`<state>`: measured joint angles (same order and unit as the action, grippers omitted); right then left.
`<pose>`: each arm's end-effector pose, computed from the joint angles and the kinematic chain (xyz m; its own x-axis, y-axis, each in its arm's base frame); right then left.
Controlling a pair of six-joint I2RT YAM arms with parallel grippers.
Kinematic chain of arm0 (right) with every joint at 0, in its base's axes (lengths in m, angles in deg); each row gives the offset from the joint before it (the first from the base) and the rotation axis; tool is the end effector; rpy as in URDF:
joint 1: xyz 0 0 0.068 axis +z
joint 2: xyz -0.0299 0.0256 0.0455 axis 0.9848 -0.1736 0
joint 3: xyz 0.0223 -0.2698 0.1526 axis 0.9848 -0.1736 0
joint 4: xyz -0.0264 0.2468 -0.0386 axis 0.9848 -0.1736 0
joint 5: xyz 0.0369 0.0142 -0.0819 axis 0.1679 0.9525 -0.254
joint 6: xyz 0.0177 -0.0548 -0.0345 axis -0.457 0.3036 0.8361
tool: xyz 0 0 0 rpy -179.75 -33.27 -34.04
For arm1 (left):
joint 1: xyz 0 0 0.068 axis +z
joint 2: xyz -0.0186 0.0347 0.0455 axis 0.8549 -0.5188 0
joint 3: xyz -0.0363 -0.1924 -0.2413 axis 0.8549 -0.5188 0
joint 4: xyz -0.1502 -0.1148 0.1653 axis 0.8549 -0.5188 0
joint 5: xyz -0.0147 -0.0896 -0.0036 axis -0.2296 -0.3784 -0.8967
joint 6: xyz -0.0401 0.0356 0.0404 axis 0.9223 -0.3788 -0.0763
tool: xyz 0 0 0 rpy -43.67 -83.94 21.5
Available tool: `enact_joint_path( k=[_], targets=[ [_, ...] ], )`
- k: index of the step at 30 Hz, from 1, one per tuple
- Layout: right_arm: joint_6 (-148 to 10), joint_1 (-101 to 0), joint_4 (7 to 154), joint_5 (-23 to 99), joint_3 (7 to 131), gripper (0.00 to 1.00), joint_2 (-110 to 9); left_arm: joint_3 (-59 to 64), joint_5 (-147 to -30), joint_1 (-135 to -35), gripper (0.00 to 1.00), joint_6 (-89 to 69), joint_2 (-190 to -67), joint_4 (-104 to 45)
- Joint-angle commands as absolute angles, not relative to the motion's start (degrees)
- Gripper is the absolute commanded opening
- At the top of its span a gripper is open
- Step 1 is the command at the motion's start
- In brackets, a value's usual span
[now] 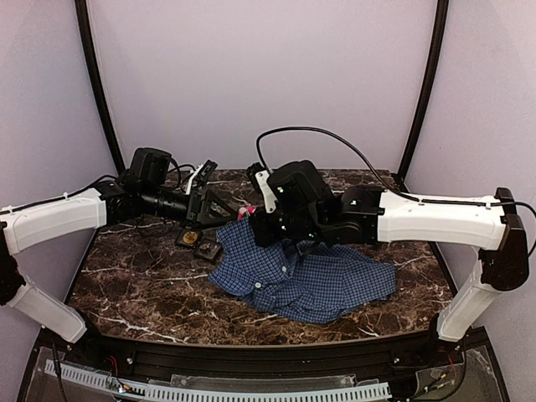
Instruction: Remove the brooch from the garment
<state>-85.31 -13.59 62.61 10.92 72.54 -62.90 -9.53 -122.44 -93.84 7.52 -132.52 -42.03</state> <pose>0.1695 0.3442 0.3512 -0.4951 -0.2020 -0.8450 -0.6075 0.7758 0.1705 0.2284 -0.2045 0.3323 -0.8008 0.1215 -0.5864 0.5836 0.3777 -0.7188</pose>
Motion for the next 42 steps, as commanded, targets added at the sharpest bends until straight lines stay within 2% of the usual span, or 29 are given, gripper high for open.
enact_joint_path(
  k=[1,6,8,11,18,24,26,29,30,33,34,40,42],
  targets=[
    [-86.31,-14.42,65.92,11.69,71.53,0.0,-61.14,-7.24,-122.89,-93.79,0.81,4.81,-132.09,-45.24],
    [-86.77,-15.02,66.88,12.94,71.23,0.0,-60.73,-5.5,-126.2,-95.01,0.82,4.53,-134.55,-44.45],
    [-87.0,-15.21,66.98,13.38,71.15,0.0,-60.68,-5.19,-127.04,-95.44,0.8,4.61,-135.44,-43.74],
    [-87.09,-15.4,67.37,13.93,70.72,0.0,-60.44,-4.95,-127.65,-95.56,0.71,4.78,-136.75,-43.03],
    [-87.42,-15.73,68.99,15.65,69.35,0.0,-59.47,-4.06,-128.19,-95.74,0.68,5.22,-138.86,-42.65],
    [-87.39,-16.0,69.81,17.2,68.38,0.0,-58.9,-3.98,-130.32,-95.97,0.43,6.89,-140.35,-39.74],
    [-87.38,-16.18,69.99,17.83,68.09,0.0,-58.79,-4.11,-130.7,-96.01,0.28,7.58,-140.49,-38.59],
    [-87.45,-16.37,70.18,18.72,67.52,0.0,-58.46,-4.24,-130.78,-96.01,0.15,7.99,-140.41,-37.61],
    [-87.5,-16.5,70.24,18.98,67.31,0.0,-58.18,-4.25,-130.78,-96.01,0.07,7.98,-140.29,-37.45],
    [-87.92,-17.21,69.42,19.87,67.22,0.0,-57.41,-4.39,-130.26,-95.98,0.01,7.23,-139.73,-38.01],
    [-87.97,-17.59,69.05,20.45,67.18,0.02,-56.97,-4.45,-129.8,-96.0,0.01,7.03,-139.35,-38.65],
    [-87.45,-20.9,69.37,30.9,65.36,0.48,-52.04,-4.81,-129.86,-96.01,0.01,5.7,-138.19,-40.37],
    [-87.58,-23.5,70.11,37.67,64.36,0.62,-50.48,-4.59,-130.38,-96.01,0.01,4.97,-137.99,-40.68]
  ],
)
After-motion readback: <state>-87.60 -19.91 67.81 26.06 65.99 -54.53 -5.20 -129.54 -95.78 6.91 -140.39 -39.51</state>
